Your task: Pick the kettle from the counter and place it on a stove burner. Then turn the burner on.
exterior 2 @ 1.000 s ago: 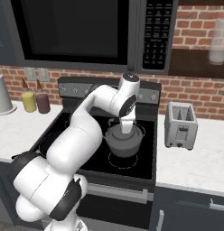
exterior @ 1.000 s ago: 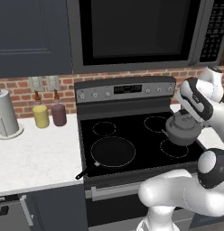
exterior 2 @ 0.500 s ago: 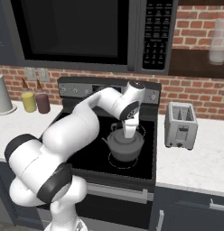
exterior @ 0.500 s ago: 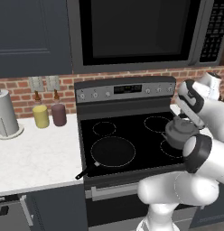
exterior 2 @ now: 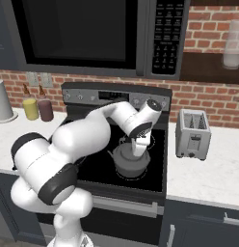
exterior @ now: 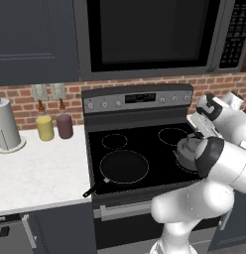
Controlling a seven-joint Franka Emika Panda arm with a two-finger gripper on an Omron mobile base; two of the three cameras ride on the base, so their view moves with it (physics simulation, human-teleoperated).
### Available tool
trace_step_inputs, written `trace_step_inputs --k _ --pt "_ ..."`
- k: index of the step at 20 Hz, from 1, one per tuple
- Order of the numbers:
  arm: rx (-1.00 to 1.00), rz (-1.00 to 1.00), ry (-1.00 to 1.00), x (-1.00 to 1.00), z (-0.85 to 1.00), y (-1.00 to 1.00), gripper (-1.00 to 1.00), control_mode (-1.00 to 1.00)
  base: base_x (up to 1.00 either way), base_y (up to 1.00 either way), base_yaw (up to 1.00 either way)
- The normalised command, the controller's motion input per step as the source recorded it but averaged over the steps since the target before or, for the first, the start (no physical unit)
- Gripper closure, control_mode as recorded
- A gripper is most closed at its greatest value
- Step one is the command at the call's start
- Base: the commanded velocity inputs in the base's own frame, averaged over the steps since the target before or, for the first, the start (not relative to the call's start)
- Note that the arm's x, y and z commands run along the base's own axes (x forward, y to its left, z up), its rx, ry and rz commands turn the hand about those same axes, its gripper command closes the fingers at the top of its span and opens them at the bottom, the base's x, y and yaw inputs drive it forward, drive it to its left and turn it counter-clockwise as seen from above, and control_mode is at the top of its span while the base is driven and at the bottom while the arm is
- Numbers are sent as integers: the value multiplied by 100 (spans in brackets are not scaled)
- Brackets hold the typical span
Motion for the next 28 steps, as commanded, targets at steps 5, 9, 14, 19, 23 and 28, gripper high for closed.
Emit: trace_step_inputs --k 5,9,14,19,23,28 --pt "-4 0 -9 16 -23 1 100 -100 0 0 0" --pt "-2 0 -14 24 -15 -1 100 -100 0 0 0" --pt "0 0 0 0 0 0 -100 -100 0 0 0" --pt "0 0 0 0 0 0 -100 -100 0 0 0" --pt "0 0 0 0 0 0 -100 -100 0 0 0" --pt "0 0 0 0 3 0 -100 -100 0 0 0"
